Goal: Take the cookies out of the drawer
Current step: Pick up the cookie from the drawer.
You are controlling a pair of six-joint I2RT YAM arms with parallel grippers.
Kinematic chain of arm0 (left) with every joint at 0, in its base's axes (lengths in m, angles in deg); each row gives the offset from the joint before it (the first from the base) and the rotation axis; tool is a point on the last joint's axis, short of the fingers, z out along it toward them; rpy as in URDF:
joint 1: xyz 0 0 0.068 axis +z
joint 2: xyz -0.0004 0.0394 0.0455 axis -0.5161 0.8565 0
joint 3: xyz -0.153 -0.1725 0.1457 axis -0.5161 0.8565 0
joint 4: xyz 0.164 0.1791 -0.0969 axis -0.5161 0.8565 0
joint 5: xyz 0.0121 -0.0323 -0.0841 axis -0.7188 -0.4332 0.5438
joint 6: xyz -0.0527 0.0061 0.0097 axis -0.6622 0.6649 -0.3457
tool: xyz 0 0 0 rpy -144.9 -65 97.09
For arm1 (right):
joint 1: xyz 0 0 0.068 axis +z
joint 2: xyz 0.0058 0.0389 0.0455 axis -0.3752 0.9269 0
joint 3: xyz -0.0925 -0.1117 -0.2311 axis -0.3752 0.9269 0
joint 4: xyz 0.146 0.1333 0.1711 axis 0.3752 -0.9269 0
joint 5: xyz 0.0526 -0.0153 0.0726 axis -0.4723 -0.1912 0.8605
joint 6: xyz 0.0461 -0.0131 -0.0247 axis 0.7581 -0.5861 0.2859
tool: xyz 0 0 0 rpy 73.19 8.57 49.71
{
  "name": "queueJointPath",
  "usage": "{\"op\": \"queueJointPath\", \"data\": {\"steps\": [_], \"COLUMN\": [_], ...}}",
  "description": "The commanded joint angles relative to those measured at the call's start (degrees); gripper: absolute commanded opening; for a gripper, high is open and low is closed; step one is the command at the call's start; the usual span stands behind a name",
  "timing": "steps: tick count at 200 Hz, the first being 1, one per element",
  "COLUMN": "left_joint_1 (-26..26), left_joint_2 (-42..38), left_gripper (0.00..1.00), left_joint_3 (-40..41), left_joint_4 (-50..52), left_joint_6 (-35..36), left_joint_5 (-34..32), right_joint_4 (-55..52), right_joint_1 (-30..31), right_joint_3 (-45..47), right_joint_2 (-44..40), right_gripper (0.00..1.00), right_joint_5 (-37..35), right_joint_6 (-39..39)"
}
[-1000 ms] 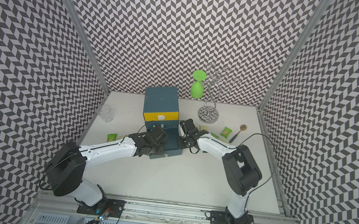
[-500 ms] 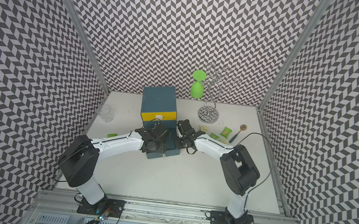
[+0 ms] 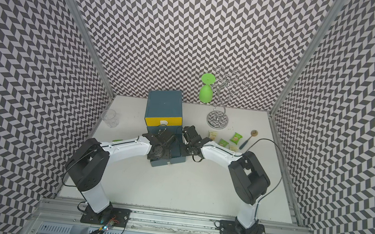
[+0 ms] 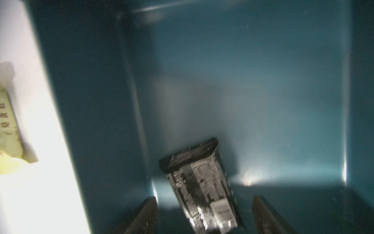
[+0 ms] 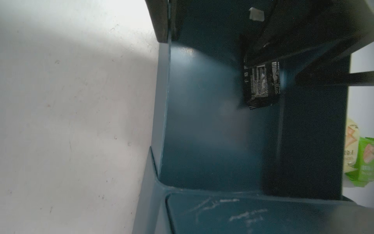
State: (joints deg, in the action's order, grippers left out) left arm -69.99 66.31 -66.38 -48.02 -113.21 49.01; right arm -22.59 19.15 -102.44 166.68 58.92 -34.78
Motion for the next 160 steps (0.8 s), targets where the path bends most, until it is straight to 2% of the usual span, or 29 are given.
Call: {"op": "queueJointPath", "data": {"steps": [1,112,148,160], "left_joint_1": [-0.03,-0.33,0.62,0.96], "left_joint_2": [2.91,5.01,3.89,3.34], "left_gripper": [0.79,0.78,0.71,0.66], "left_joint_3": [0.77,-3.07,-1.08,-0.06], "left_joint_4": [2.12,-7.43,-5.87,-5.79], "left_joint_6": [0.72,2.22,2.92,3.14], "left_joint_5": [0.03,8.36,7.29,6.94], "right_joint_4": [3.94,4.21,4.72,4.82], "right_joint_1": [1.35,1.44,1.44,1.44], "right_joint_3": [-1.06,-1.05,-0.65,-0.69], "right_joint_2": [1.89,2.38,2.36,2.41], "right_gripper": [0.02,0.02,0.02,0.02], "right_joint_5": [2.15,1.76,2.31,2.64], "right_joint_6": [-0.21,0.14,0.31,0.38]}}
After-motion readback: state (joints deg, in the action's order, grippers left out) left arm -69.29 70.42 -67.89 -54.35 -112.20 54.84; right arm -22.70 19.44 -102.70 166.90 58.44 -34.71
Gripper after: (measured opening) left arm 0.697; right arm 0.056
